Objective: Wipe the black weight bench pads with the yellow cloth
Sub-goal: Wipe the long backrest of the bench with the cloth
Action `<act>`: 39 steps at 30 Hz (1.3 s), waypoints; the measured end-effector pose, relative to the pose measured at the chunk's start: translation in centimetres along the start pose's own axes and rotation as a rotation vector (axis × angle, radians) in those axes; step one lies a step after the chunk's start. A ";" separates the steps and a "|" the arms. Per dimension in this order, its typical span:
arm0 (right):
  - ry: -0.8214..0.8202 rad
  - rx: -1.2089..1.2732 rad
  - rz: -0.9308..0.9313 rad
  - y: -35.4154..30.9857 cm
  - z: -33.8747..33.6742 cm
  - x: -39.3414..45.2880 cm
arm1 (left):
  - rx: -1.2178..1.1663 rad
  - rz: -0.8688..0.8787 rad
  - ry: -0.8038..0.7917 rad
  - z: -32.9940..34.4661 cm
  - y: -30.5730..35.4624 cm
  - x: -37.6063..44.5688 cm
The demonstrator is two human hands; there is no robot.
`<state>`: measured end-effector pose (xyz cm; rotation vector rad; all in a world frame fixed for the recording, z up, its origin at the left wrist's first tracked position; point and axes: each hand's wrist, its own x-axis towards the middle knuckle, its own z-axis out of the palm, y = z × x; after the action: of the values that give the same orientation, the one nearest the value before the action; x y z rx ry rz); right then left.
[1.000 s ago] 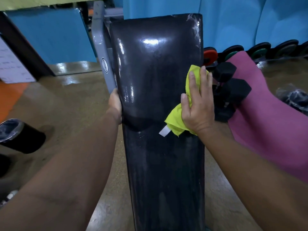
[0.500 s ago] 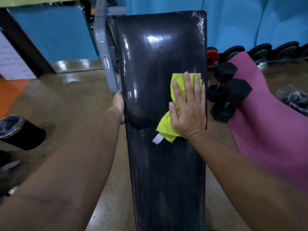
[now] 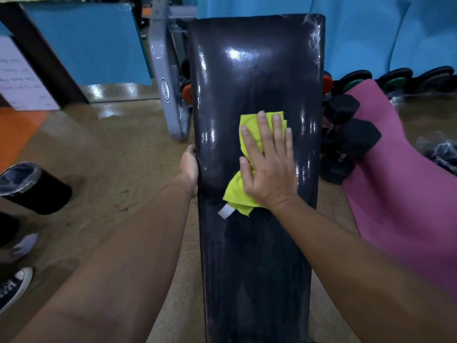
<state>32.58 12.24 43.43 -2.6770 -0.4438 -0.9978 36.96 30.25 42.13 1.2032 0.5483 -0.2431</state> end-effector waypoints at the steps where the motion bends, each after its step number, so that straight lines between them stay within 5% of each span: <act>1: -0.020 -0.003 -0.050 0.6 -0.2 -0.3 | -0.005 0.001 0.001 0.1 0.1 -0.1; 9: 0.064 -0.046 0.229 1.5 -0.7 1.3 | -0.029 -0.006 0.023 -0.1 -0.3 0.1; 16: 0.008 -0.021 -0.043 1.2 -0.1 -0.3 | -0.023 -0.006 0.043 0.1 -0.1 -0.2; 22: 0.075 -0.038 0.172 0.7 -0.1 0.9 | -0.040 -0.009 0.030 0.1 -0.1 0.0; 29: -0.006 -0.012 -0.006 0.6 -0.1 -1.6 | -0.019 0.009 0.046 0.2 0.1 -0.4; 35: 0.125 -0.088 0.101 -0.2 0.6 0.2 | -0.046 0.009 0.043 0.1 -0.1 -0.1; 39: 0.081 -0.020 -0.004 -1.5 1.2 -1.1 | -0.032 0.012 0.038 0.3 0.1 -0.6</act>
<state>31.92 13.79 41.98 -2.6430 -0.4243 -1.1132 36.60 29.92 42.61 1.1818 0.5759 -0.2013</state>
